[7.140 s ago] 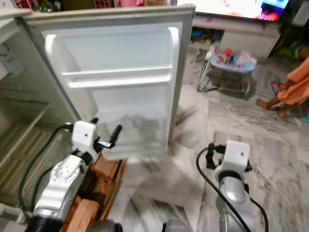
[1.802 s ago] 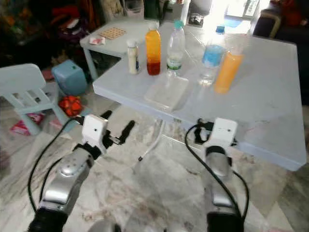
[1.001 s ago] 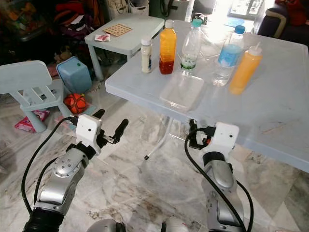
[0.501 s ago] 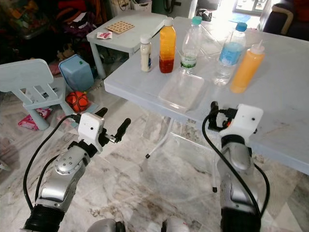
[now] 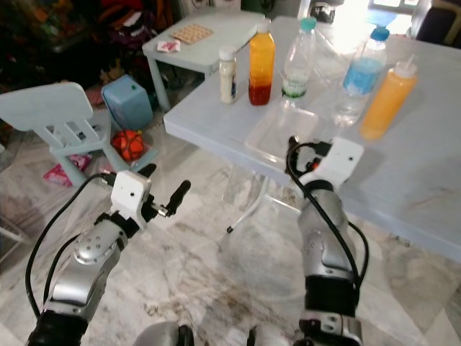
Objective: Restocking fridge
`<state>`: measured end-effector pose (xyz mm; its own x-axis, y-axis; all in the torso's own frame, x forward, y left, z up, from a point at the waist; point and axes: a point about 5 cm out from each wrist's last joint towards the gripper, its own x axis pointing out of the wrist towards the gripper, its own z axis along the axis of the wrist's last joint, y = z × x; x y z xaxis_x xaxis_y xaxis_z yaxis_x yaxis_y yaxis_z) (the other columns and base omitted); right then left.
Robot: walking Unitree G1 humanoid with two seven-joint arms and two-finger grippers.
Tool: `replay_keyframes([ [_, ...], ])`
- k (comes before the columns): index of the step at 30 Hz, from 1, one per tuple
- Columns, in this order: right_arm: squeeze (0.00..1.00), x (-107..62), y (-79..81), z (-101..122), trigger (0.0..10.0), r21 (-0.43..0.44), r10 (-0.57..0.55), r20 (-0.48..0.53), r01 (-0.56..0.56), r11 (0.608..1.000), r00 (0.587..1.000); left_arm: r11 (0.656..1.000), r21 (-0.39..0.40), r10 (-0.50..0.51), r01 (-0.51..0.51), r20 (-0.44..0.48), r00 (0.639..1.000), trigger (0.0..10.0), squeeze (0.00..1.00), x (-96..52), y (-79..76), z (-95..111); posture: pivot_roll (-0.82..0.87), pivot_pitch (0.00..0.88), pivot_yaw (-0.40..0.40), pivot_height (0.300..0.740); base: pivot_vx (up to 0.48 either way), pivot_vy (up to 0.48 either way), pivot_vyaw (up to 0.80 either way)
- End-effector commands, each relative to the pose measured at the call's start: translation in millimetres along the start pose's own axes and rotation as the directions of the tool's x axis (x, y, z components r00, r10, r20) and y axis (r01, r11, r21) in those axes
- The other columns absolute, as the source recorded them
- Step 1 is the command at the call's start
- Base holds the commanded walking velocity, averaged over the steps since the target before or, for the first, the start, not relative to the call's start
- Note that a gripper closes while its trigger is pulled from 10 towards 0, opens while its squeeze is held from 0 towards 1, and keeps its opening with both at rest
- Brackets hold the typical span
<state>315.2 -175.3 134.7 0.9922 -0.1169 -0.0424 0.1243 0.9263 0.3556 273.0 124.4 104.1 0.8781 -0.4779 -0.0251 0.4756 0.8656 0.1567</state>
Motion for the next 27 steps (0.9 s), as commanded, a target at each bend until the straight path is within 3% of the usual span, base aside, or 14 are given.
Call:
replay_keyframes([
  [1,0.0,-0.2,1.3,-4.0,10.0,0.012,0.007,-0.02,-0.007,1.0,1.0,1.0,0.012,0.0,0.0,-0.001,1.0,10.0,0.0,-2.4,1.9,1.8,0.07,0.086,0.077,0.74,0.0,0.0,0.0],
  [7,0.0,4.4,5.7,-11.7,10.0,0.081,0.011,-0.056,-0.007,0.997,0.998,1.0,0.013,-0.005,0.005,-0.007,1.0,10.0,0.0,-4.5,1.8,2.6,0.08,0.1,0.079,0.74,0.0,0.0,0.0],
  [15,0.0,10.8,5.9,-10.2,10.0,0.086,0.033,-0.072,-0.027,0.996,0.997,1.0,0.018,-0.009,0.009,-0.012,1.0,10.0,0.0,-7.3,2.3,3.3,0.09,0.111,0.081,0.74,0.0,0.0,0.0],
  [16,0.0,11.7,6.4,-9.9,7.8,0.086,0.038,-0.073,-0.032,0.996,0.997,1.0,0.019,-0.01,0.01,-0.013,1.0,10.0,0.0,-7.4,2.3,3.2,0.09,0.112,0.082,0.74,0.0,0.0,0.0],
  [17,0.0,14.1,7.4,-8.5,2.1,0.093,0.049,-0.072,-0.042,0.995,0.996,1.0,0.021,-0.012,0.012,-0.014,1.0,10.0,0.0,-7.6,2.5,3.3,0.09,0.113,0.082,0.74,0.0,0.0,0.0],
  [18,0.0,15.0,7.7,-8.0,2.1,0.096,0.052,-0.071,-0.045,0.994,0.996,1.0,0.021,-0.012,0.012,-0.014,1.0,10.0,0.0,-7.5,2.5,3.3,0.09,0.113,0.082,0.74,0.0,0.0,0.0],
  [19,0.0,16.4,9.2,-7.8,0.0,0.105,0.063,-0.074,-0.055,0.993,0.995,1.0,0.023,-0.013,0.013,-0.015,1.0,10.0,0.0,-7.5,2.7,3.3,0.09,0.114,0.084,0.74,0.0,0.0,0.0],
  [24,0.0,18.6,14.0,-9.5,0.2,0.174,0.092,-0.098,-0.074,0.982,0.991,0.999,0.029,-0.016,0.017,-0.016,1.0,10.0,0.0,-8.1,2.8,4.2,0.09,0.114,0.086,0.74,0.0,0.0,0.0],
  [25,0.0,18.6,14.8,-10.1,1.0,0.18,0.099,-0.104,-0.079,0.98,0.99,0.999,0.031,-0.016,0.017,-0.017,1.0,10.0,0.0,-8.1,2.8,4.2,0.09,0.114,0.086,0.74,0.0,0.0,0.0],
  [26,0.0,18.4,15.3,-10.6,1.0,0.183,0.105,-0.109,-0.084,0.98,0.989,0.999,0.032,-0.016,0.017,-0.017,1.0,10.0,0.0,-8.2,2.9,4.2,0.1,0.113,0.086,0.74,0.0,0.0,0.0],
  [27,0.0,16.8,20.0,-11.7,2.5,0.213,0.134,-0.116,-0.107,0.971,0.984,0.999,0.033,-0.015,0.015,-0.017,1.0,10.0,0.0,-8.5,3.4,4.2,0.09,0.111,0.086,0.74,0.0,0.0,0.0],
])
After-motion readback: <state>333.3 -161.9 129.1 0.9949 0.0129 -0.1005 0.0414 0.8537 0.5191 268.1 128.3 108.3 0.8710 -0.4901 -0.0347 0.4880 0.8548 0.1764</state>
